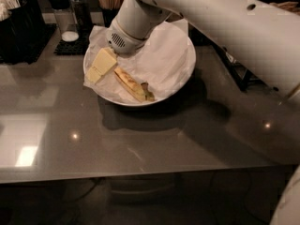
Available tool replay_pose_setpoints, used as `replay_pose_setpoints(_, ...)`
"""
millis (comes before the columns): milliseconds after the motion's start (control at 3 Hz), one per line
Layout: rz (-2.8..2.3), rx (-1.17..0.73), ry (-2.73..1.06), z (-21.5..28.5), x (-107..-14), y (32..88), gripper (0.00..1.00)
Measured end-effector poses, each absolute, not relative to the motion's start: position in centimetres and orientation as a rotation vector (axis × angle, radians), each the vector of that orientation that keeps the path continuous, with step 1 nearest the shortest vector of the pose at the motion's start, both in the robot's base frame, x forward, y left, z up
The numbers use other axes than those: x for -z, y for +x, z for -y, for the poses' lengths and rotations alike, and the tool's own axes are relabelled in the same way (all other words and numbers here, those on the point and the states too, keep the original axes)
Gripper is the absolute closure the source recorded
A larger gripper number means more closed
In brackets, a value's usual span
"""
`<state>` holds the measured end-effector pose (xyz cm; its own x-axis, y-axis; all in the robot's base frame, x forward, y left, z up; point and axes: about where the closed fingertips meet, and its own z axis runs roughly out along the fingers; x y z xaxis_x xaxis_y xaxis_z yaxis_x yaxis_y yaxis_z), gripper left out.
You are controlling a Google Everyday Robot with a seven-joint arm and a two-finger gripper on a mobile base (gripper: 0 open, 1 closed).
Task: Pick banana from white bowl
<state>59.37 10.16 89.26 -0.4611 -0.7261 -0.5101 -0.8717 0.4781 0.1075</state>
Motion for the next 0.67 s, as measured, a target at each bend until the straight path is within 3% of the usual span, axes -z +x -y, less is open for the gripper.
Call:
replay_pose_setpoints(333,-2.366,-0.459,-1.345,-9.03,-87.56,60.12,0.12)
replay_pose_setpoints(667,-2.367,-0.458,-1.345,-9.01,-87.53,60.14,0.00)
